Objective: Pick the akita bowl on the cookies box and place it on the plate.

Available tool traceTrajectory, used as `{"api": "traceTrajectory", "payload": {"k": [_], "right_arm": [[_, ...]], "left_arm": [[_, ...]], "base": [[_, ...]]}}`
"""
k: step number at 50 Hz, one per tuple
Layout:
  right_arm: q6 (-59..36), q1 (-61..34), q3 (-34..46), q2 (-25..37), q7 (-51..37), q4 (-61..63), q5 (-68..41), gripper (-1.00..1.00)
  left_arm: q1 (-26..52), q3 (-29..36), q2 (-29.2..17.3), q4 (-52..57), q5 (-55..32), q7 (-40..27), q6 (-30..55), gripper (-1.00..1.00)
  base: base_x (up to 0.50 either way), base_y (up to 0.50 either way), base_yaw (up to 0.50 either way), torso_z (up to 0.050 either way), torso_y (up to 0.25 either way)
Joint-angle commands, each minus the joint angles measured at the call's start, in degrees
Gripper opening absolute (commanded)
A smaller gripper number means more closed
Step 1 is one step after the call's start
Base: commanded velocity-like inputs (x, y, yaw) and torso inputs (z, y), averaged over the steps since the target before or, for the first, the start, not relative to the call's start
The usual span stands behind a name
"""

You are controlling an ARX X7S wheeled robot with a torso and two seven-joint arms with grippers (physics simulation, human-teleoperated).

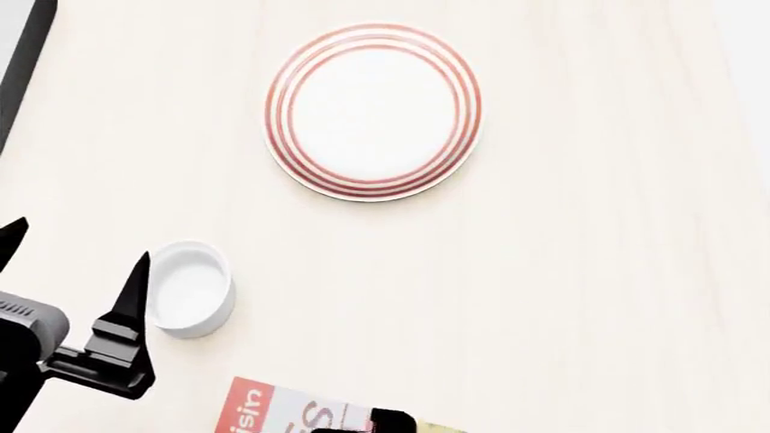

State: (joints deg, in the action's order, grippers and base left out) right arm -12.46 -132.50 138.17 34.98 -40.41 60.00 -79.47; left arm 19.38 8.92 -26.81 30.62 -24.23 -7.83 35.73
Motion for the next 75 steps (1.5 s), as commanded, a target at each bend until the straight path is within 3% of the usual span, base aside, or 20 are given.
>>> {"api": "traceTrajectory", "payload": {"k": [1, 7, 10, 12, 23, 28, 62, 63, 75], "right_arm": [[4.4, -2.5, 6.6, -9.6, -1.7, 0.0, -0.1, 1.0], [11.1, -2.5, 14.9, -18.6, -5.6, 0.0, 1.9, 1.0], [19.6, -2.5, 24.1, -26.4, -11.3, 0.0, 6.5, 1.0], [29.0, -2.5, 33.6, -34.8, -17.4, 0.0, 12.2, 1.0], [22.0, -2.3, 25.2, -34.9, -11.8, 0.0, 3.8, 1.0], [18.0, -0.5, 23.1, -34.9, -13.2, 0.0, 1.7, 1.0], [11.0, 5.6, 20.3, -33.4, -15.5, -0.3, -1.2, 1.0], [10.9, 5.2, 20.1, -33.0, -15.6, -0.4, -1.0, -1.0], [9.0, 5.6, 19.7, -32.0, -16.1, -0.4, -0.1, -1.0]], "left_arm": [[-0.6, -1.3, 1.0, 0.5, -0.1, 2.3, -1.3, 1.0], [-0.5, -1.4, 1.0, 0.4, -0.2, 2.3, -1.3, 1.0], [-0.6, -1.4, 0.9, 0.4, -0.3, 2.3, -1.4, 1.0], [-0.8, -1.4, 1.0, 0.3, -0.3, 2.2, -1.6, 1.0], [-0.9, -1.6, 0.8, 0.2, -0.6, 2.3, -2.0, 1.0], [-1.1, -1.7, 0.8, 0.0, -0.6, 2.3, -2.3, 1.0], [-1.2, -1.4, 0.4, -0.2, -1.0, 2.0, -2.6, 1.0], [-1.2, -1.4, 0.4, -0.2, -1.0, 2.0, -2.5, 1.0], [-1.1, -1.2, 0.3, -0.2, -1.1, 1.9, -2.6, 1.0]], "base": [[0.0, 0.0, 0.0, 0.0, 0.0], [0.0, 0.0, 0.0, 0.0, 0.0], [0.0, 0.0, 0.0, 0.0, 0.0], [0.0, 0.0, 0.0, 0.0, 0.0], [0.0, 0.0, 0.0, 0.0, 0.0], [0.0, 0.0, 0.0, 0.0, 0.0], [0.0, 0.0, 0.0, 0.0, 0.0], [0.0, 0.0, 0.0, 0.0, 0.0], [0.0, 0.0, 0.0, 0.0, 0.0]]}}
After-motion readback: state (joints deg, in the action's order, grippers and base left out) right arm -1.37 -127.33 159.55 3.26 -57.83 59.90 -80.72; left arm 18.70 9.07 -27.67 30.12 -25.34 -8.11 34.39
